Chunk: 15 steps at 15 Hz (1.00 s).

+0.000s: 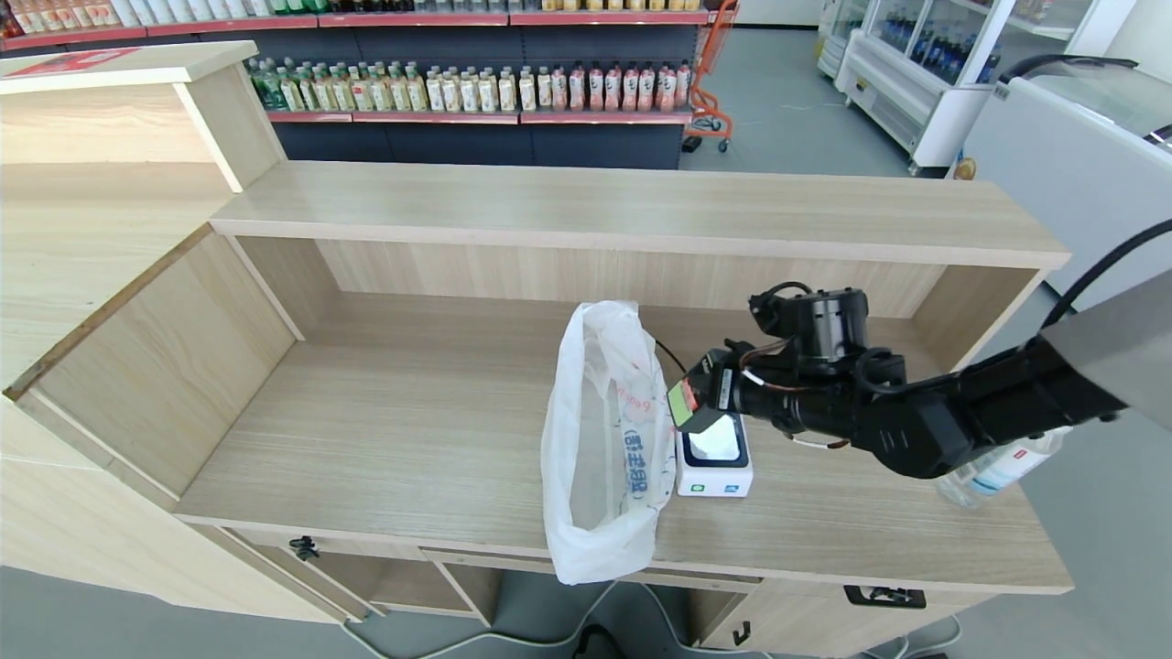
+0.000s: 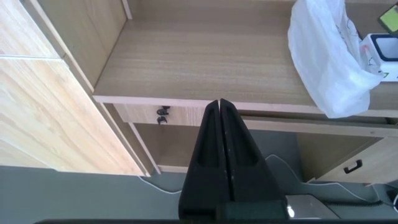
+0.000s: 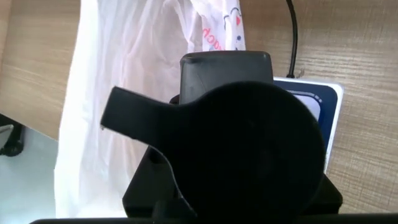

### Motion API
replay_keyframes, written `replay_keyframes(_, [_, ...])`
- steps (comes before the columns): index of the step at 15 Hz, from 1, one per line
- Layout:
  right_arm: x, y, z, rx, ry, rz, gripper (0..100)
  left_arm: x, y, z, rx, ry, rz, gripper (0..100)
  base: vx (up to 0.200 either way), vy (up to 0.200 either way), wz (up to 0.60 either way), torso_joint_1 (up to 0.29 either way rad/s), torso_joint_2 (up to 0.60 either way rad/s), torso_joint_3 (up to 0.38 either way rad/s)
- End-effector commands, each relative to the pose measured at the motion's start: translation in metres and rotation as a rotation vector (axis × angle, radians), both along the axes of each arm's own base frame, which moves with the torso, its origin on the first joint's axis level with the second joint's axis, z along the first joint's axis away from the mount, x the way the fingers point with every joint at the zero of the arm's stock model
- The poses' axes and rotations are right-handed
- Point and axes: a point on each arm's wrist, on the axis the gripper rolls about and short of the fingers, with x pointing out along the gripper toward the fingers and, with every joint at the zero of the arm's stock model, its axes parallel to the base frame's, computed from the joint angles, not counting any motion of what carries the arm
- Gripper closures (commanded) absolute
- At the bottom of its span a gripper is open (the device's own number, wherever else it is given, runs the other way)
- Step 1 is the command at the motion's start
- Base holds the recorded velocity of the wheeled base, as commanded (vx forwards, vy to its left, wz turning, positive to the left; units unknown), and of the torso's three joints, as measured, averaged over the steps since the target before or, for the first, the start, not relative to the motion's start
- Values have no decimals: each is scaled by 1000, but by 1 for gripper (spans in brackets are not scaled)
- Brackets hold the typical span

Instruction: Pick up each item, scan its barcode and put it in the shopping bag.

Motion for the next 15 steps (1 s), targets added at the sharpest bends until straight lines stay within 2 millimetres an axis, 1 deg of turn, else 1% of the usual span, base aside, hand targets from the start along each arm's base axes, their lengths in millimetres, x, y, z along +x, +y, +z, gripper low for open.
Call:
replay_keyframes(1, [-26,-11,47,43,-100,6,100,0,0,0,-3,-1,0,100,0,0,0,0,0,0])
replay_keyframes(2, [-34,-15,56,45,-118,3,100,0,0,0,-4,-1,0,100,0,200,0,-2,2,2])
replay_keyframes(3, [-40,-18,57,43,-115,2,100,0,0,0,-4,-1,0,100,0,200,0,-2,-2,2])
replay_keyframes(4, [-46,-21,54,30,-107,0,100,0,0,0,-4,-1,0,100,0,200,0,-7,-2,12])
replay_keyframes(5, [-49,-22,46,2,-95,-3,100,0,0,0,-3,-1,0,100,0,200,0,-17,-2,7])
replay_keyframes(8, [-50,-16,35,-27,-71,-13,100,0,0,0,-3,-1,0,100,0,200,0,17,7,-1])
replay_keyframes(9, [-48,-12,26,-38,-48,-7,100,0,0,0,-1,-1,0,100,0,200,0,-7,-7,7])
replay_keyframes(10, [-48,-12,25,-39,-47,-6,100,0,0,0,-3,-1,0,100,0,0,0,0,0,0])
replay_keyframes(11, [-40,-3,5,-73,-3,-17,100,0,0,0,-4,-1,0,100,0,0,0,0,0,0])
replay_keyframes(13, [-37,5,-14,-111,35,-20,100,0,0,0,-6,-1,0,100,0,0,0,0,0,0])
replay_keyframes(14, [-35,13,-31,-157,34,-16,100,0,0,0,-6,-1,0,100,0,0,0,0,0,0])
replay_keyframes(15, [-32,18,-43,-201,22,2,100,0,0,0,-6,-1,0,100,0,0,0,0,0,0])
